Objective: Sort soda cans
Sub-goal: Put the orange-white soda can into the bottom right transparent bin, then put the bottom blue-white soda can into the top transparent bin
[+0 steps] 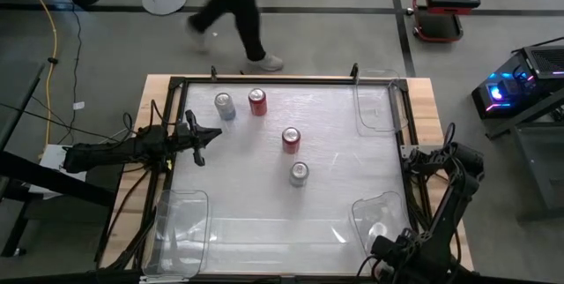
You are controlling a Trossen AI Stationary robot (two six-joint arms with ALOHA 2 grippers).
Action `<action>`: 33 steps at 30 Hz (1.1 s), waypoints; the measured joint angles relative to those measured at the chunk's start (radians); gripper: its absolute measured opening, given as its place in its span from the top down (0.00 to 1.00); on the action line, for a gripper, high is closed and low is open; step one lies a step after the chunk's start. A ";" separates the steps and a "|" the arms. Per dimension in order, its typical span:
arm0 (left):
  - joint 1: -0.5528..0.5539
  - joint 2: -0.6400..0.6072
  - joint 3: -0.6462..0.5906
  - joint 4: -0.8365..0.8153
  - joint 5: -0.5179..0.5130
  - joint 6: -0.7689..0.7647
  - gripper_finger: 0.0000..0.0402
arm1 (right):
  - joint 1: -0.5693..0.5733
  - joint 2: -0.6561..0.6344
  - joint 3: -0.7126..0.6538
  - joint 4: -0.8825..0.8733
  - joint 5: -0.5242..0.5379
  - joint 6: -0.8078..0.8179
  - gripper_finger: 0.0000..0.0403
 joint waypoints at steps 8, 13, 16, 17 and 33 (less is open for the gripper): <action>0.000 0.000 0.000 0.000 0.000 0.010 0.99 | -0.011 -0.009 0.004 -0.021 0.002 0.000 0.16; 0.000 0.000 0.000 0.000 -0.001 0.010 0.99 | -0.023 -0.011 0.041 -0.055 0.011 -0.019 0.16; 0.000 0.000 0.000 0.000 0.000 0.010 0.99 | -0.023 -0.012 0.053 -0.070 0.010 -0.020 0.16; 0.000 0.000 0.000 0.000 0.000 0.010 0.99 | -0.023 -0.012 0.055 -0.068 0.008 -0.020 0.16; 0.000 0.000 0.000 0.000 0.000 0.007 0.99 | -0.052 -0.013 0.195 -0.130 0.238 -0.026 0.16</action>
